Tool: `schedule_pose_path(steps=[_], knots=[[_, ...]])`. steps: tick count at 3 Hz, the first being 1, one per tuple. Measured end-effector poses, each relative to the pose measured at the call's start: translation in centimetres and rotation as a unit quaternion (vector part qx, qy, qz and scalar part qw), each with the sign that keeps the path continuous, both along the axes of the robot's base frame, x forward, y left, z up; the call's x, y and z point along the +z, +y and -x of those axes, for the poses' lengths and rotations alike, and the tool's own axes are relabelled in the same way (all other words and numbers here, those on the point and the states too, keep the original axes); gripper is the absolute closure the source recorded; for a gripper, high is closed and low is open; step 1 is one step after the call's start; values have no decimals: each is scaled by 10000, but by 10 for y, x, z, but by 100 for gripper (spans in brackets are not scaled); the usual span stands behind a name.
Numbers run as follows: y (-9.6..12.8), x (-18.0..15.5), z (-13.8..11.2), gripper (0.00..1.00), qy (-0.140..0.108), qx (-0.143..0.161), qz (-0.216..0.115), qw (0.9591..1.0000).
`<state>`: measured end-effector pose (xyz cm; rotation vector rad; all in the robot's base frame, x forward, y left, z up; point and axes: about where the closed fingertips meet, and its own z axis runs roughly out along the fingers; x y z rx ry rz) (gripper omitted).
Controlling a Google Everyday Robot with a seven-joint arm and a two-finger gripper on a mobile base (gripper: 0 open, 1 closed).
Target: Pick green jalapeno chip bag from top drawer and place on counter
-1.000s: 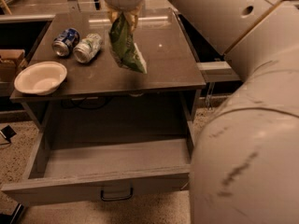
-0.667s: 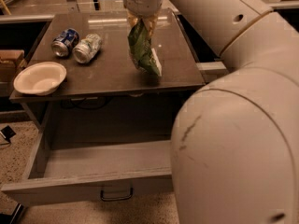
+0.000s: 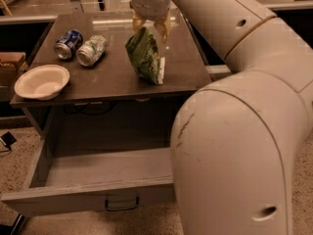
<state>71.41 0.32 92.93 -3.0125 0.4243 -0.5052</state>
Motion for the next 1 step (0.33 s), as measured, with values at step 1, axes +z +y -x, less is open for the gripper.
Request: schedule_pose_path(steps=[1], knots=[[0, 0, -1, 0, -11, 2, -7, 10000]])
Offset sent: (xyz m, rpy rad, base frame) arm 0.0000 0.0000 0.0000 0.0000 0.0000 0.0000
